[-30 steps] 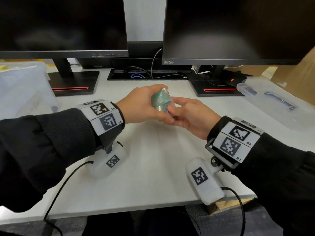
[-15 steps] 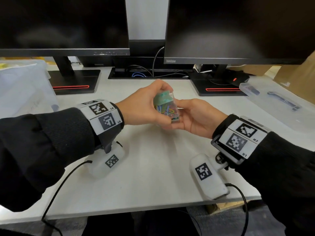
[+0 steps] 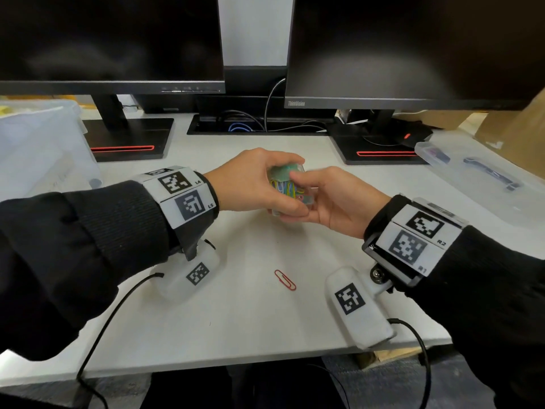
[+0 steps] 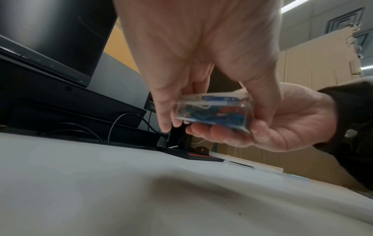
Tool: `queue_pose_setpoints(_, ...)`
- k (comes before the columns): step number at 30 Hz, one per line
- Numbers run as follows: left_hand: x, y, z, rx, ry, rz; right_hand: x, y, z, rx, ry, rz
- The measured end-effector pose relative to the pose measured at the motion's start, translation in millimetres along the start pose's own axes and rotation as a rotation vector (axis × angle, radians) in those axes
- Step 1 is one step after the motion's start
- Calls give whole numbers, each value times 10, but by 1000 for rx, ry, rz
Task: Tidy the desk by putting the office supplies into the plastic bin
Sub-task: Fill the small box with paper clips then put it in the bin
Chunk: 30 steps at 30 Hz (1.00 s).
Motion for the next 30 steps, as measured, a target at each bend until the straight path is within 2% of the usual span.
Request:
queue_pose_setpoints(3, -22, -1, -4, -34, 24, -39, 4, -14, 29, -16, -15, 45)
queue_pose_setpoints(8, -36, -12, 26, -31, 49, -69, 35, -14, -6, 66, 8, 78)
queue_pose_setpoints(11, -65, -4, 45, -6, 59, -125, 95, -13, -2, 74, -40, 228)
queue_pose_setpoints(14, -107, 18, 69, -89, 85, -115, 150, 29, 48, 18, -98, 255)
queue_pose_setpoints(18, -128, 50, 92, -185, 88, -6, 102, 117, 115, -101, -67, -19)
queue_pose_setpoints(23, -61, 78, 88, -331, 17, -60, 110, 175, 86, -230, -9, 152)
queue_pose_setpoints(27, -61, 55, 115, -375, -42, -40, 83, 185, 62, -136, 37, 228)
queue_pose_setpoints(30, -66, -2, 135, -300, -49, -10, 76, 183, 54, -107, 44, 278)
Point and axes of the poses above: each hand's wrist, its own z-axis away from the middle knuckle, its own y-axis out of the back of the hand, x = y × z, the point moved 1 cm from there along -z, towards the middle knuckle, and after that the axes turned 4 degrees about z, right-handed, at the moved point
